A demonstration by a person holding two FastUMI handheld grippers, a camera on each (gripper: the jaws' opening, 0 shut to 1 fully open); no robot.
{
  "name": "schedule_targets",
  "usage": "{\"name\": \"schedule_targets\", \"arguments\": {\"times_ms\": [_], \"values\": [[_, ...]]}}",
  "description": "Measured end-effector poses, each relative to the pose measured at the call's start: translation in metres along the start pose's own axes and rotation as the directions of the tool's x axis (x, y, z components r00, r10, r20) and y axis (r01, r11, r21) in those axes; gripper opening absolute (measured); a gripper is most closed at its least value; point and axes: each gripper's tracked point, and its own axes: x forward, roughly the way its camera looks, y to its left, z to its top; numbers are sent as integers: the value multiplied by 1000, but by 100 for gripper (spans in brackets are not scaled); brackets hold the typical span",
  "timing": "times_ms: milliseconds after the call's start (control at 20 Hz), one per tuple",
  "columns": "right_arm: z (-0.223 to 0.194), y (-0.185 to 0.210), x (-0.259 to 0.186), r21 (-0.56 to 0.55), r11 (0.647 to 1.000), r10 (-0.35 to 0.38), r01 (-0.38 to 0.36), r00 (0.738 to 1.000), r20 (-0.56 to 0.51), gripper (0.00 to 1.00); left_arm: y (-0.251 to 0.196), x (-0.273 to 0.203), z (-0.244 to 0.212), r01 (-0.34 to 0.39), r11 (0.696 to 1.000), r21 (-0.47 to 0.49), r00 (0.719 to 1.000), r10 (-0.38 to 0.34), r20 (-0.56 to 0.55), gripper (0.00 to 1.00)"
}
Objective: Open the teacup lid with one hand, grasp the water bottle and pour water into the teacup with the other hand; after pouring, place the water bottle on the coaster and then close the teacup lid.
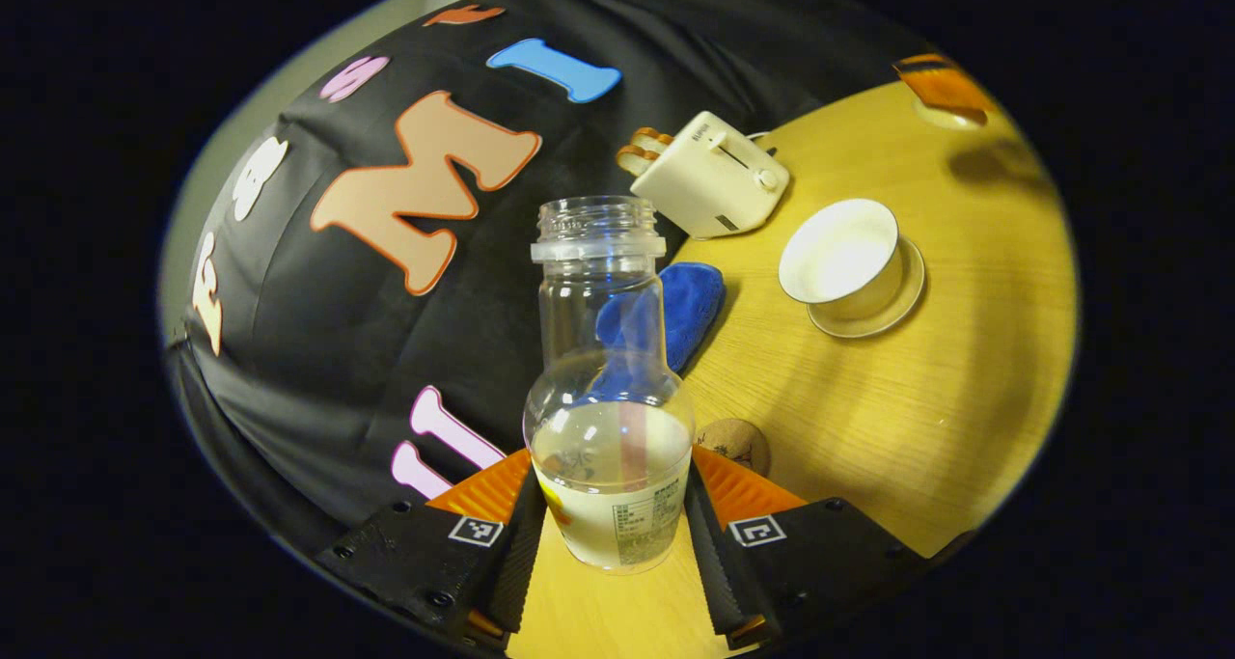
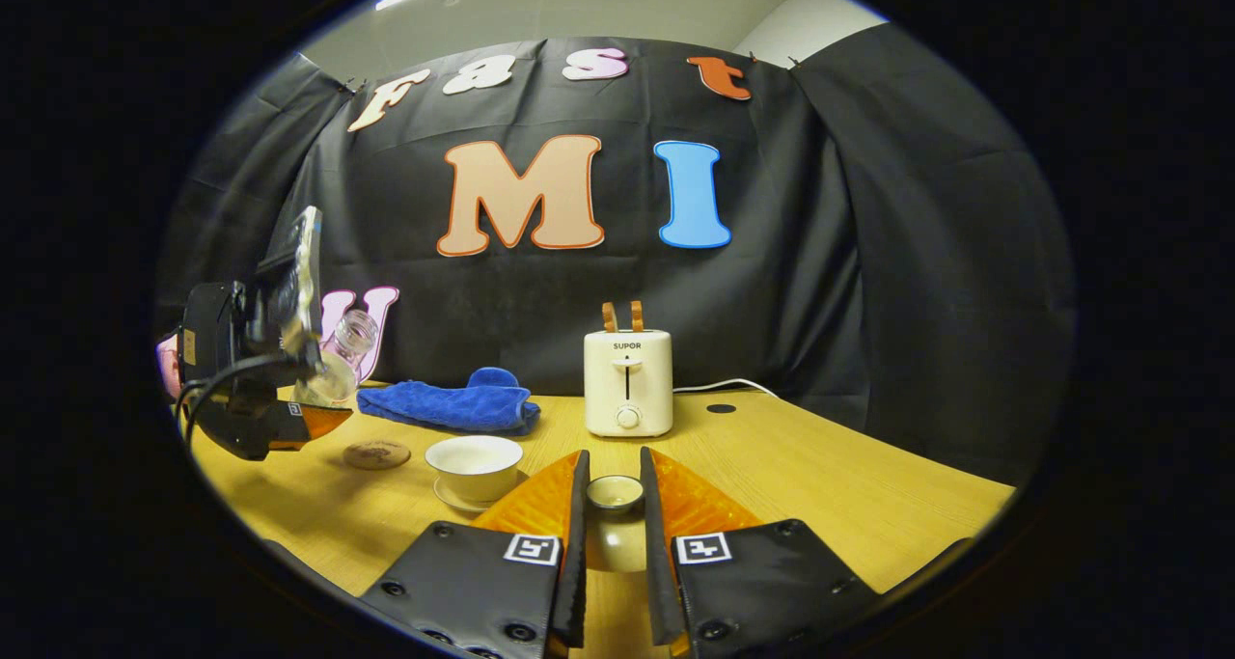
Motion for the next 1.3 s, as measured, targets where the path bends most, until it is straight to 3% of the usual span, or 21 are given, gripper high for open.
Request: {"name": "schedule_targets", "arguments": {"times_ms": [300, 550, 900, 1300], "values": [[1, -7, 1, 0, 1000, -12, 12, 1000, 0, 29, 0, 19, 3, 0, 976, 220, 999, 7, -32, 70], [1, -8, 0, 0, 1000, -16, 16, 1000, 1, 29, -8, 20, 1, 30, 942, 335, 998, -8, -68, 70], [0, -8, 1, -1, 1000, -16, 16, 1000, 1, 29, 1, 28, 9, 13, 849, 528, 997, 32, -77, 70], [0, -8, 1, -1, 1000, -16, 16, 1000, 1, 29, 8, 33, 19, 3, 749, 663, 996, 57, -69, 69]]}}
